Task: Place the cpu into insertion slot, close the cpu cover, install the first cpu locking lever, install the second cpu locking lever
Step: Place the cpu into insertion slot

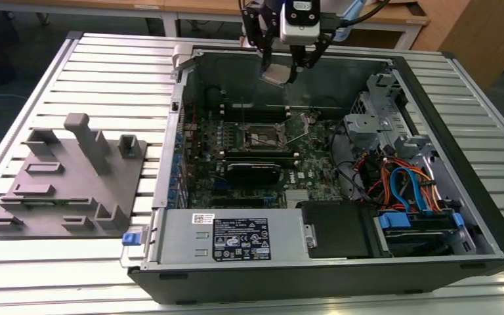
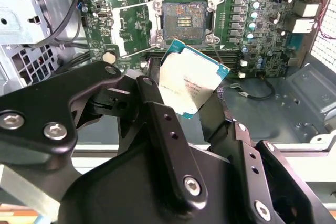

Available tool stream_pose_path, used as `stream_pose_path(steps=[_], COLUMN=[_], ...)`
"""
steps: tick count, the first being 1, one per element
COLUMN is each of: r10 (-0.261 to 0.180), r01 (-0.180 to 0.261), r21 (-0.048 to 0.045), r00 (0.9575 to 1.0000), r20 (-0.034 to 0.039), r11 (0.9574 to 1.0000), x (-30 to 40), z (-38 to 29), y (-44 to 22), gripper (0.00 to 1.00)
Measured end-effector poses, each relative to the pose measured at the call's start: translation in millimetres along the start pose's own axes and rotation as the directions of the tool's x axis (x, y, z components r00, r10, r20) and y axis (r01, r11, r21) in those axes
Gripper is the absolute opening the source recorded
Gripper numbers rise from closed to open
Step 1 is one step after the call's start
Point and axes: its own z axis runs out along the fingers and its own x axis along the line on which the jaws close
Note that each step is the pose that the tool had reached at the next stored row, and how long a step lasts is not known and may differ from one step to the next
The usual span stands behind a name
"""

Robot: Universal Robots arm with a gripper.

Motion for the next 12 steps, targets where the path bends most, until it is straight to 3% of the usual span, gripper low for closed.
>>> stream_pose_path(steps=[12], r10=[0.058], r01=[-0.058], r21=[-0.0013], r00=[0.9983], r20=[0.0051], r11=[0.9983], x=[0.0], z=[1.1], y=[-0.1], gripper=[0.54])
